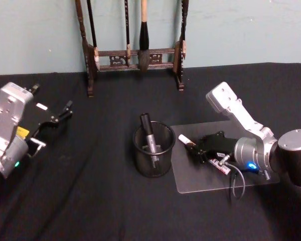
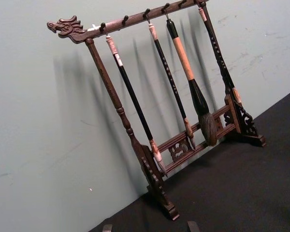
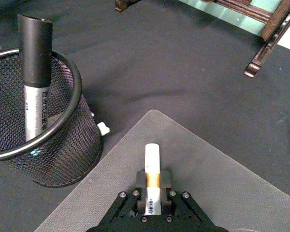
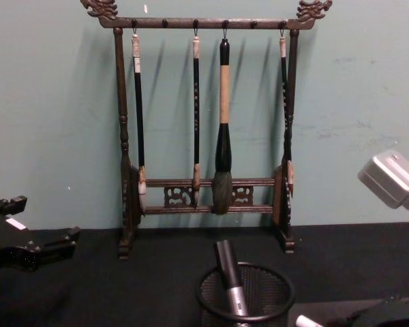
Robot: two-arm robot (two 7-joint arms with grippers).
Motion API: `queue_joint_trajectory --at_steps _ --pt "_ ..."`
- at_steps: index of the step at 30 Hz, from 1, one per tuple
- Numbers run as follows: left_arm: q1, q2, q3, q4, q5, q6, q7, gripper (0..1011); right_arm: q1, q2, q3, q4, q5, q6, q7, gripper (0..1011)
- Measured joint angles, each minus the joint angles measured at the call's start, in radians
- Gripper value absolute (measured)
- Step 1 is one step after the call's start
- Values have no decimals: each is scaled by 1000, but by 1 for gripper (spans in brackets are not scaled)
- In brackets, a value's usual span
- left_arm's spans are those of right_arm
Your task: Pick up the water-based marker from the table and place it into the pen holder.
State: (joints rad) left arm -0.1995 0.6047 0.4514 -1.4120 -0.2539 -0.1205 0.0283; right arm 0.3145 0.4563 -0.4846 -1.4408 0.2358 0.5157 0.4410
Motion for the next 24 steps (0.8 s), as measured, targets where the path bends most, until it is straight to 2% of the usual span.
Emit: queue_joint_trajectory --at_steps 9,16,21,24 --pt "0 0 0 0 0 0 0 1001 0 -3 4 1 3 0 3 176" --pt "0 0 0 0 0 0 0 1001 -3 -8 26 -7 14 -17 2 176" --pt "0 0 0 0 0 0 0 1001 -17 -14 63 -28 42 -84 -5 176" --pt "0 0 0 0 0 0 0 1001 -25 -14 73 -39 54 -121 -3 176"
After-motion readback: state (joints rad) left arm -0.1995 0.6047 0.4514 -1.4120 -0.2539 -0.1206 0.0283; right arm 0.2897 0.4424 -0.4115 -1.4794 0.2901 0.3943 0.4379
